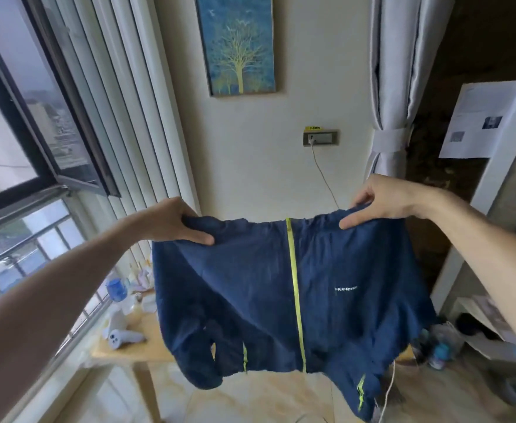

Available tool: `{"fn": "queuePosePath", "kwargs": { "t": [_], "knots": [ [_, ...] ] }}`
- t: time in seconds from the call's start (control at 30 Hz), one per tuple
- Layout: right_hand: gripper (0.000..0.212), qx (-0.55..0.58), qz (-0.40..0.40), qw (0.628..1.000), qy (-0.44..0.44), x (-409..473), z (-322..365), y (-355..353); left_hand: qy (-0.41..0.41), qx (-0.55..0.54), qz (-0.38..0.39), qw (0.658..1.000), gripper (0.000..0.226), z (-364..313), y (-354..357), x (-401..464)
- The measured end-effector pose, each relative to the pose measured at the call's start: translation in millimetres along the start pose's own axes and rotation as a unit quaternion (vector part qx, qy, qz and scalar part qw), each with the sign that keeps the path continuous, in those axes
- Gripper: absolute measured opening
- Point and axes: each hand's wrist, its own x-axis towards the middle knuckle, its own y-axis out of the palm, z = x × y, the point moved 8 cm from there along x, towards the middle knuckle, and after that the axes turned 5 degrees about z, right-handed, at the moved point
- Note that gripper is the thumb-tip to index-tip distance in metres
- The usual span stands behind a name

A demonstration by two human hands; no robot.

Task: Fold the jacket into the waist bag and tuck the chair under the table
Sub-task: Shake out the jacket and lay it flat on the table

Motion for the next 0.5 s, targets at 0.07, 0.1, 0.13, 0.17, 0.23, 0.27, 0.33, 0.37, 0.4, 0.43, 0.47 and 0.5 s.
{"fn": "queuePosePath", "kwargs": {
  "t": [0.07, 0.1, 0.13, 0.17, 0.23, 0.27, 0.33, 0.37, 0.4, 0.43, 0.47, 0.5],
  "knots": [
    [0.022, -0.048, -0.008, 0.999, 0.017, 19, -11, -8, -0.012, 0.009, -0.002, 1.000, 0.036, 14, -6, 16],
    [0.022, -0.076, -0.025, 0.996, 0.031, 31, -20, -16, -0.019, 0.015, -0.014, 1.000, 0.038, 22, -11, 26],
    [0.019, -0.098, -0.049, 0.993, 0.043, 44, -28, -23, -0.030, 0.018, -0.031, 0.999, 0.042, 33, -16, 40],
    [0.020, -0.116, -0.073, 0.989, 0.052, 57, -35, -31, -0.038, 0.020, -0.052, 0.998, 0.045, 44, -21, 53],
    [0.026, -0.134, -0.125, 0.980, 0.077, 87, -51, -43, -0.055, 0.013, -0.086, 0.995, 0.041, 67, -23, 85],
    [0.023, -0.131, -0.148, 0.977, 0.086, 103, -57, -47, -0.064, 0.004, -0.096, 0.993, 0.036, 76, -20, 102],
    [0.019, -0.126, -0.173, 0.971, 0.102, 144, -72, -44, -0.080, -0.020, -0.102, 0.991, 0.032, 96, -7, 142],
    [0.023, -0.123, -0.178, 0.970, 0.115, 168, -84, -40, -0.089, -0.026, -0.101, 0.991, 0.031, 107, 3, 166],
    [0.024, -0.122, -0.178, 0.968, 0.129, 194, -98, -34, -0.099, -0.028, -0.096, 0.990, 0.032, 121, 15, 191],
    [0.021, -0.122, -0.180, 0.966, 0.143, 221, -113, -27, -0.107, -0.031, -0.096, 0.989, 0.034, 136, 28, 219],
    [0.017, -0.121, -0.180, 0.963, 0.159, 251, -131, -19, -0.115, -0.034, -0.093, 0.988, 0.035, 154, 43, 249],
    [0.016, -0.120, -0.179, 0.961, 0.176, 282, -150, -10, -0.126, -0.037, -0.085, 0.988, 0.034, 171, 58, 279]
  ]
}}
